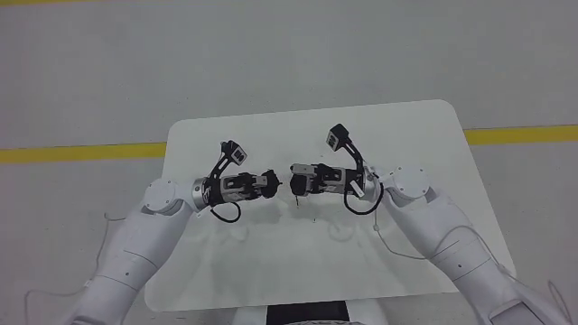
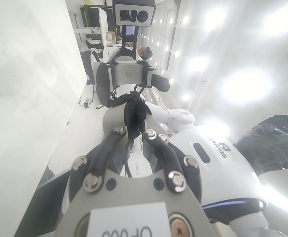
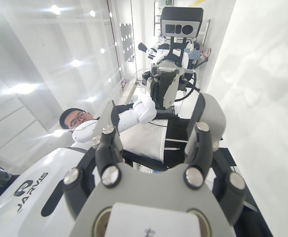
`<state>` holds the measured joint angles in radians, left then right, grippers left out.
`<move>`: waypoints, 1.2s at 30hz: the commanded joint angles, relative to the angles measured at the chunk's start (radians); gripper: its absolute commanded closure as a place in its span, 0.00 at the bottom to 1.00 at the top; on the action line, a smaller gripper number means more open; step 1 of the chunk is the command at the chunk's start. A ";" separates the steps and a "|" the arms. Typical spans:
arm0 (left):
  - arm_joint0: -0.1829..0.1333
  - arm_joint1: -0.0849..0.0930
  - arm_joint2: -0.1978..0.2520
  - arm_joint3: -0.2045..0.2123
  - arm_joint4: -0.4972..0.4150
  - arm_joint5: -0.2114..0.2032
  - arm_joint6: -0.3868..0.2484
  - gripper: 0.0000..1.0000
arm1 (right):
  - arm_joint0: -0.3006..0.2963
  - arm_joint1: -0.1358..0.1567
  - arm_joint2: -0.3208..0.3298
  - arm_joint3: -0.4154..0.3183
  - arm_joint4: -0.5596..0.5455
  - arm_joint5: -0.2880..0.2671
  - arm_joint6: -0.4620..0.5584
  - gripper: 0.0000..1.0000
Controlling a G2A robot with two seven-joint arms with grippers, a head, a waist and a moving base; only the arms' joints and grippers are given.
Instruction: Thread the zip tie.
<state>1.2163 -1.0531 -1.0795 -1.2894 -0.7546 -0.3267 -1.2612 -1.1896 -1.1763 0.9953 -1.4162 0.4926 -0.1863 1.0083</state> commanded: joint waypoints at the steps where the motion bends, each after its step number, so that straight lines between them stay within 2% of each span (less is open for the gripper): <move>1: 0.003 0.001 -0.002 -0.002 0.000 -0.002 -0.001 1.00 | -0.003 0.001 0.003 -0.003 -0.004 0.003 0.001 0.00; 6: 0.014 0.008 -0.018 -0.005 0.005 -0.008 -0.004 1.00 | -0.011 0.005 0.009 -0.002 -0.026 0.018 0.002 0.00; 10: 0.026 0.014 -0.034 -0.008 -0.003 -0.013 -0.033 1.00 | -0.011 0.008 0.008 -0.009 -0.059 0.029 0.010 0.00; 20: 0.026 0.014 -0.034 -0.008 -0.003 -0.013 -0.033 1.00 | -0.011 0.008 0.008 -0.009 -0.059 0.029 0.010 0.00; 22: 0.031 0.014 -0.037 -0.006 0.013 -0.013 0.009 1.00 | -0.011 0.008 0.008 -0.009 -0.059 0.029 0.010 0.00; 24: 0.040 0.015 -0.064 -0.013 -0.022 -0.013 0.033 1.00 | -0.011 0.008 0.008 -0.009 -0.059 0.029 0.010 0.00; 26: 0.050 0.018 -0.102 -0.024 -0.045 -0.013 0.031 1.00 | -0.011 0.008 0.008 -0.009 -0.059 0.029 0.010 0.00; 30: 0.080 0.033 -0.201 -0.040 -0.032 -0.013 -0.018 1.00 | -0.011 0.008 0.008 -0.009 -0.059 0.029 0.010 0.00; 36: 0.094 0.048 -0.301 -0.051 -0.016 -0.013 -0.069 1.00 | -0.011 0.008 0.008 -0.009 -0.059 0.029 0.010 0.00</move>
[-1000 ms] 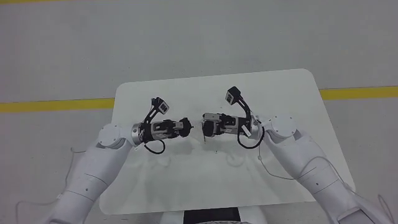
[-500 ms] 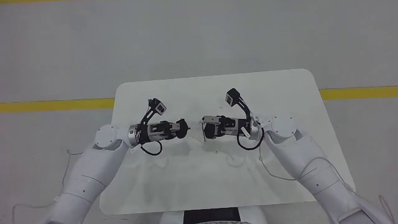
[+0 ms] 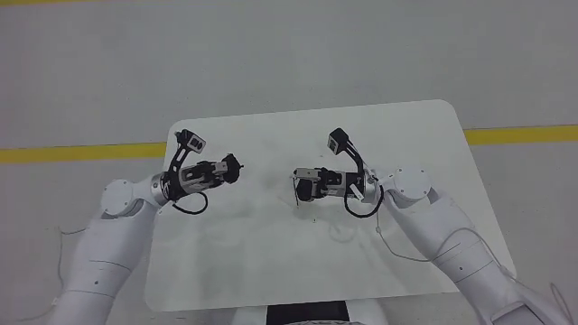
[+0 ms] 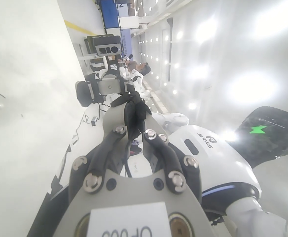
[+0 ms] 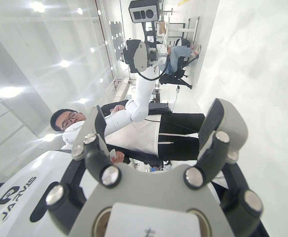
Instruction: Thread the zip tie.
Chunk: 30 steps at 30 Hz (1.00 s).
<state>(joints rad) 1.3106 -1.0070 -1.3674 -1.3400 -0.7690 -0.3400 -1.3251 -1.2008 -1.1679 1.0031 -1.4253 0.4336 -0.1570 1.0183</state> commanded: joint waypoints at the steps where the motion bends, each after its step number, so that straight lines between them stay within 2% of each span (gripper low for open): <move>1: -0.003 0.004 -0.030 0.003 0.000 0.000 -0.010 1.00 | 0.000 0.000 0.000 0.000 0.000 0.000 0.000 0.00; 5: -0.016 0.006 -0.055 0.022 -0.005 0.000 -0.030 1.00 | 0.000 0.000 0.000 0.000 0.000 0.000 0.000 0.00; 10: -0.034 0.004 -0.045 0.063 -0.016 0.000 -0.063 1.00 | 0.000 0.000 0.000 0.000 0.000 0.000 0.000 0.00; 20: -0.034 0.004 -0.045 0.063 -0.016 0.000 -0.063 1.00 | 0.000 0.000 0.000 -0.002 -0.004 0.001 -0.005 0.00; 24: -0.034 0.004 -0.045 0.063 -0.016 0.000 -0.063 1.00 | 0.060 0.004 -0.022 -0.057 -0.192 0.080 -0.023 0.00; 26: -0.034 0.004 -0.045 0.063 -0.016 0.000 -0.063 1.00 | 0.110 0.005 -0.051 -0.074 -0.321 0.177 -0.020 0.00; 30: -0.034 0.004 -0.045 0.063 -0.016 0.000 -0.063 1.00 | 0.184 0.000 -0.118 -0.106 -0.492 0.282 0.016 0.00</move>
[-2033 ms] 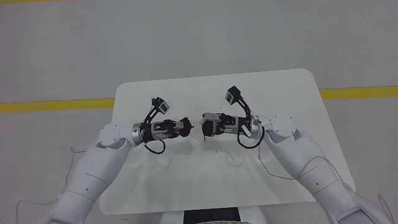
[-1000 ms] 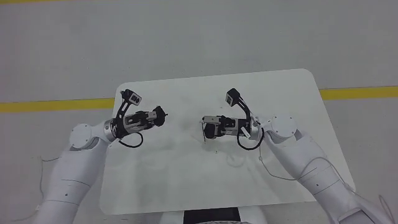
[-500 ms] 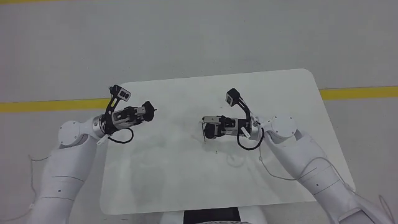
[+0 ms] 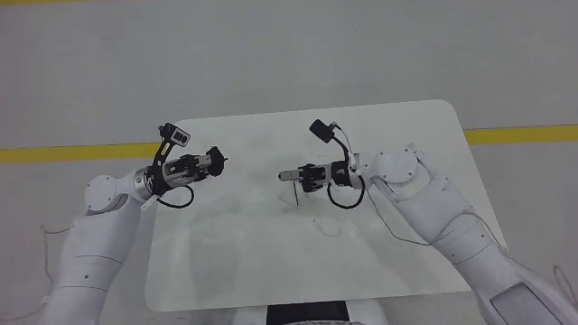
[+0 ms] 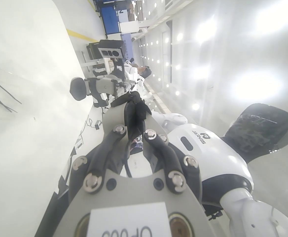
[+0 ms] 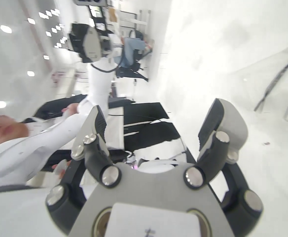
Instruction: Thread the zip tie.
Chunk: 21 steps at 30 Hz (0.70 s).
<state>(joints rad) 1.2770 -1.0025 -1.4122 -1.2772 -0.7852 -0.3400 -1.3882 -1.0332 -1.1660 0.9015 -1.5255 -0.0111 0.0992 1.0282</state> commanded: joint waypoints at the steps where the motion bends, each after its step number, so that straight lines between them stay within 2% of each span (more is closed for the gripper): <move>1: 0.000 0.000 0.000 0.000 0.000 0.000 0.000 1.00 | 0.029 -0.004 -0.032 -0.009 -0.071 0.045 0.018 0.00; 5: 0.000 0.000 0.000 0.000 0.000 0.000 0.000 1.00 | 0.094 -0.015 -0.119 -0.006 -0.224 0.127 0.060 0.00; 7: 0.000 0.000 0.000 0.000 0.000 0.000 0.000 1.00 | 0.112 -0.023 -0.147 0.004 -0.254 0.158 0.061 0.00; 9: 0.000 0.000 0.000 0.000 0.000 0.000 0.000 1.00 | 0.127 -0.029 -0.168 0.016 -0.280 0.150 0.057 0.00; 11: 0.000 0.000 0.000 0.000 0.000 0.000 0.000 1.00 | 0.124 -0.030 -0.153 0.018 -0.265 0.136 0.019 0.00; 21: 0.000 0.000 0.000 0.000 0.000 0.000 0.000 1.00 | 0.117 -0.031 -0.158 0.013 -0.272 0.128 -0.001 0.00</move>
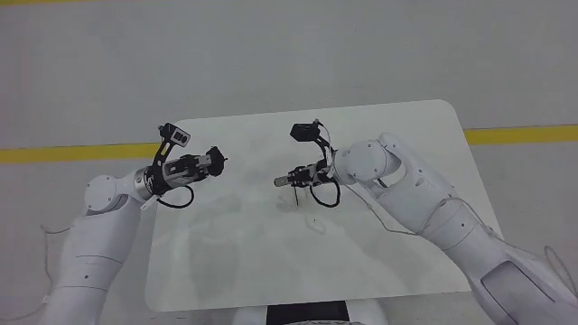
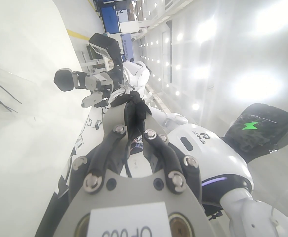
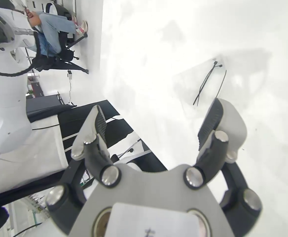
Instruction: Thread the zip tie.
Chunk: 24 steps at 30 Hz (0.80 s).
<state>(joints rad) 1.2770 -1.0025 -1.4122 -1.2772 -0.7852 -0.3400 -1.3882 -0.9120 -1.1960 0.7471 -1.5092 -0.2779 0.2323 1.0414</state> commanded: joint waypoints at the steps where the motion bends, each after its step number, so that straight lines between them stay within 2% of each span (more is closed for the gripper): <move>1: 0.000 0.000 0.000 0.000 0.000 0.000 0.000 1.00 | 0.003 -0.004 -0.019 -0.012 -0.027 -0.006 -0.016 0.00; 5: 0.000 0.000 0.000 0.000 0.000 0.000 0.000 1.00 | 0.061 -0.030 -0.100 0.005 -0.108 0.036 0.018 0.00; 12: 0.000 0.000 0.000 0.000 0.000 0.000 0.000 1.00 | 0.160 -0.095 -0.228 0.110 -0.166 0.107 0.069 0.00; 15: 0.000 0.000 0.000 0.000 0.000 0.000 0.000 1.00 | 0.186 -0.121 -0.257 0.169 -0.170 0.108 0.092 0.00; 18: 0.000 0.000 0.000 0.000 0.000 0.000 0.000 1.00 | 0.201 -0.136 -0.244 0.209 -0.165 0.108 0.085 0.00; 24: 0.000 0.000 0.000 0.000 0.000 0.000 0.000 1.00 | 0.201 -0.136 -0.244 0.209 -0.165 0.108 0.085 0.00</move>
<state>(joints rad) 1.2770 -1.0025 -1.4122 -1.2772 -0.7852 -0.3400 -1.3882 -0.7114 -1.3325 0.5028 -1.3005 -0.4423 0.3400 1.1264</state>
